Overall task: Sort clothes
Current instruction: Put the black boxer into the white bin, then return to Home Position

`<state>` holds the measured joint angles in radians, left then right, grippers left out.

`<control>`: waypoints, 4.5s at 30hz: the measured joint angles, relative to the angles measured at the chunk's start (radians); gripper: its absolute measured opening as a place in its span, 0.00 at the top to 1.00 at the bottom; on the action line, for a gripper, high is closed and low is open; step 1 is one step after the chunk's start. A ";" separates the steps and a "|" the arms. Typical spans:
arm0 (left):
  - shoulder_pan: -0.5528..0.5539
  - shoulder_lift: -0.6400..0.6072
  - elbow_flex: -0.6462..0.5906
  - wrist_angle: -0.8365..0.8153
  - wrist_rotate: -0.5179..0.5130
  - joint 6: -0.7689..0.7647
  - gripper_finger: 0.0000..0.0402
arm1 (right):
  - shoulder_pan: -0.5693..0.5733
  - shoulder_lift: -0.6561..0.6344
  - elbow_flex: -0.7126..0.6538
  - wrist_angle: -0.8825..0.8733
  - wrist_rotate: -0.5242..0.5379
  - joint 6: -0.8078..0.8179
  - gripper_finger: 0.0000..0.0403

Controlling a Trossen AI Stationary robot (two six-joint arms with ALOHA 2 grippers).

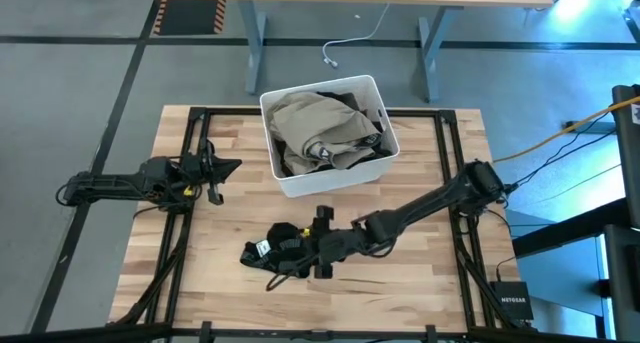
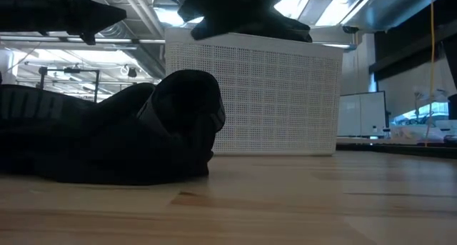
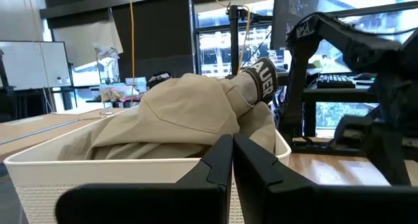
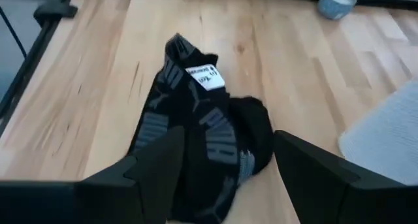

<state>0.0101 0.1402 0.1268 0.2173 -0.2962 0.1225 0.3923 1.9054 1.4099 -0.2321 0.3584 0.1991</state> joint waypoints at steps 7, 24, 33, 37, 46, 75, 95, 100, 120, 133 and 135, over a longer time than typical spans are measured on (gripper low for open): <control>0.000 0.000 0.000 0.001 0.000 -0.002 0.98 | -0.003 0.084 -0.040 0.103 -0.030 -0.024 0.37; 0.000 0.000 0.000 -0.008 0.000 -0.010 0.98 | -0.075 0.163 -0.021 -0.016 -0.045 0.009 0.96; 0.000 0.000 0.000 -0.019 0.000 -0.011 0.98 | -0.021 0.003 0.152 -0.198 0.166 -0.106 0.98; 0.000 0.000 0.000 -0.015 0.000 -0.011 0.98 | -0.020 -0.069 0.261 -0.196 0.316 -0.223 0.96; 0.000 0.000 0.000 -0.019 0.000 -0.010 0.98 | -0.110 -0.102 0.617 -0.173 0.462 -0.552 0.97; 0.000 0.000 0.000 -0.037 0.000 -0.042 0.98 | -0.487 -0.087 0.757 -0.987 0.195 0.027 0.60; 0.000 0.000 0.000 -0.061 0.011 -0.119 0.98 | -0.148 -0.383 0.658 -1.085 0.329 0.121 0.49; 0.000 -0.003 0.000 -0.047 0.024 -0.117 0.98 | -0.049 -0.487 0.342 -1.006 0.406 0.196 0.49; 0.000 -0.003 0.000 -0.074 0.024 -0.077 0.98 | -0.203 -1.063 -1.095 0.585 -0.227 -0.010 0.70; -0.001 -0.002 0.000 -0.292 0.023 -0.254 0.98 | -0.275 -1.387 -1.316 0.581 -0.265 -0.025 0.93; -0.002 -0.002 0.000 -0.301 0.023 -0.247 0.98 | -0.275 -1.422 -1.349 0.583 -0.257 -0.025 0.96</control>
<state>0.0086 0.1383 0.1265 -0.0834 -0.2729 -0.1244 0.1170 0.4833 0.0609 0.3506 0.1017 0.1737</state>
